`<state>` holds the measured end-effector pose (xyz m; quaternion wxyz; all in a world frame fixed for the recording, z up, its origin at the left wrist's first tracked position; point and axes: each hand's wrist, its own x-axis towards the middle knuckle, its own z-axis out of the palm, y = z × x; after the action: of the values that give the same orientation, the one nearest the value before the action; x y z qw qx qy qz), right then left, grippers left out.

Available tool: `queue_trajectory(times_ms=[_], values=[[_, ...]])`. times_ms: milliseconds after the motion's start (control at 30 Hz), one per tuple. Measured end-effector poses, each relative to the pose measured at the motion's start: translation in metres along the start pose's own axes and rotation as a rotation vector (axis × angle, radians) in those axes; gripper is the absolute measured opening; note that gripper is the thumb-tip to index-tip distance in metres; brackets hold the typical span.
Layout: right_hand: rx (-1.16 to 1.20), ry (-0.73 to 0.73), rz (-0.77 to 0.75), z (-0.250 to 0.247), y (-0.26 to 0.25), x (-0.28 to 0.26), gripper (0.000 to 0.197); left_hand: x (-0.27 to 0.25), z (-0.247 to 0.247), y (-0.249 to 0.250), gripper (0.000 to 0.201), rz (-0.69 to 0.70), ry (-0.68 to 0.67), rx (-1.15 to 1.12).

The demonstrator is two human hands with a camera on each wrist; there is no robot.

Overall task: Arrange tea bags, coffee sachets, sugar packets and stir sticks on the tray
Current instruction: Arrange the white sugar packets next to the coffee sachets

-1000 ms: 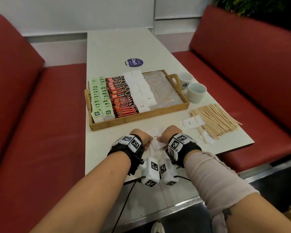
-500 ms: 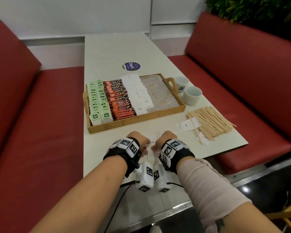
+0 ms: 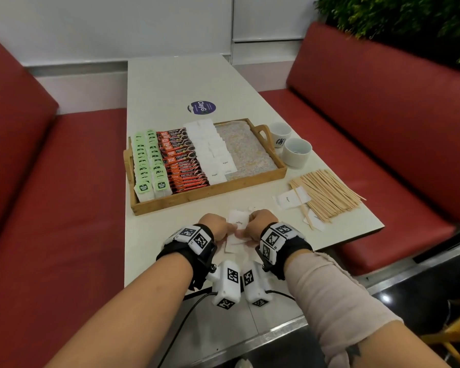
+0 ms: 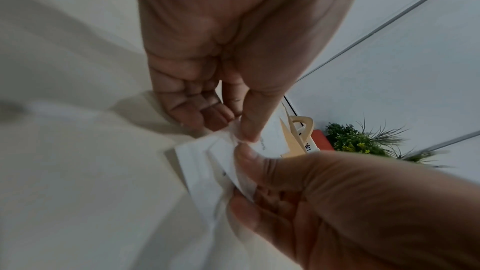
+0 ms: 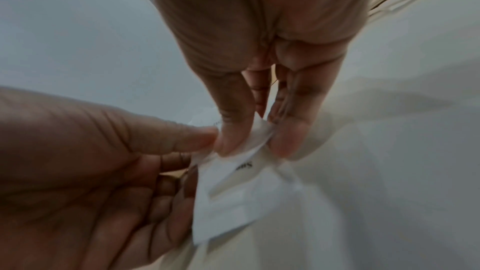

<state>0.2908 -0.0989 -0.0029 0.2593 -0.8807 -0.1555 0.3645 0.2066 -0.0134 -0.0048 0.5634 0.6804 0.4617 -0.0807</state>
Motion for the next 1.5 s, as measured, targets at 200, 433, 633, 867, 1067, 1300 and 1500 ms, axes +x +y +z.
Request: queue_trajectory(times_ms=[200,433,633,867,1067,1300,1500], values=[[0.232,0.007,-0.115,-0.011,0.003,0.0,0.042,0.0,0.003,0.012,0.02,0.119,-0.007,-0.097],[0.4,-0.158,-0.275,-0.04,0.01,0.002,0.038,-0.001,0.001,0.02,0.03,0.11,-0.24,-0.373],[-0.107,0.191,-0.236,-0.058,0.017,0.015,0.059,0.01,0.01,0.027,0.031,0.075,-0.172,-0.468],[-0.606,0.042,-0.027,-0.042,0.035,0.027,0.09,0.023,0.02,0.036,0.035,0.073,-0.033,-0.523],[-0.589,0.013,-0.22,-0.026,0.032,0.026,0.085,0.028,0.027,0.04,0.015,0.041,0.008,-0.556],[-0.461,0.209,-0.262,-0.038,0.027,0.032,0.067,0.032,0.027,0.04,0.02,0.031,-0.011,-0.491],[-0.613,0.159,-0.132,-0.04,0.038,0.045,0.078,0.033,0.028,0.043,0.014,0.03,-0.04,-0.466]])
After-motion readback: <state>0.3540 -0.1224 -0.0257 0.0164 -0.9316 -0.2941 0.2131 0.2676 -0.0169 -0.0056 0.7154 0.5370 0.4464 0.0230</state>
